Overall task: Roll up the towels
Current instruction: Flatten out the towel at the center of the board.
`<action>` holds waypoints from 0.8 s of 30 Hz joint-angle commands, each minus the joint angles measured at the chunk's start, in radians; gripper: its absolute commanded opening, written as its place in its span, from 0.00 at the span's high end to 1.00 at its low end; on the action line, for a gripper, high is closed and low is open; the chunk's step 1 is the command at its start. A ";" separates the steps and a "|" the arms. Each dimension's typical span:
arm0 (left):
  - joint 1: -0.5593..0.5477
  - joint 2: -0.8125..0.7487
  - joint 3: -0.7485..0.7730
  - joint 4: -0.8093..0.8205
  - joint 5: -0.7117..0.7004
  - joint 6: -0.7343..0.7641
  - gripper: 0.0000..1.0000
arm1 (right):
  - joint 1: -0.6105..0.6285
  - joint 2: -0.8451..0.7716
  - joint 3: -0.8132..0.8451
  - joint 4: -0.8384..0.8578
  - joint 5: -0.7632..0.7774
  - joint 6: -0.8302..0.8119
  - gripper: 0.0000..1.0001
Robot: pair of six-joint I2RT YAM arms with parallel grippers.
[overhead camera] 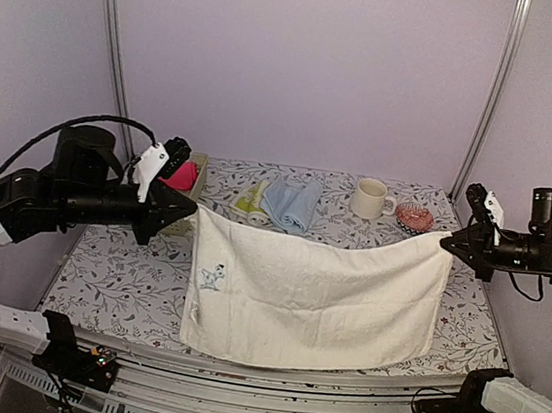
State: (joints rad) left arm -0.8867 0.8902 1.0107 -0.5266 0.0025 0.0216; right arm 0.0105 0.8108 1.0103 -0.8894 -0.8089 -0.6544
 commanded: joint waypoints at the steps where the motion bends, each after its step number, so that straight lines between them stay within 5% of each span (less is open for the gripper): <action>1: 0.127 0.295 -0.020 0.068 0.030 -0.039 1.00 | -0.004 0.283 -0.084 0.207 0.153 0.055 0.93; 6: 0.280 0.818 0.226 0.052 0.046 -0.075 1.00 | -0.004 0.782 0.133 0.269 0.263 0.145 0.93; 8: 0.310 0.968 0.378 -0.018 0.004 -0.081 0.85 | -0.004 0.950 0.310 0.252 0.331 0.217 0.67; 10: 0.323 1.035 0.478 -0.062 -0.029 -0.102 0.62 | -0.005 1.031 0.407 0.229 0.345 0.269 0.61; 13: 0.310 0.991 0.482 -0.043 -0.022 -0.124 0.47 | -0.002 0.990 0.410 0.236 0.298 0.302 0.58; 24: 0.234 0.639 0.091 0.126 -0.025 -0.146 0.33 | 0.000 0.570 0.052 0.224 0.193 0.079 0.55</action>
State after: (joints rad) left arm -0.6308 1.6245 1.2308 -0.4816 -0.0311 -0.1051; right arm 0.0101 1.5127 1.1603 -0.6456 -0.5827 -0.4778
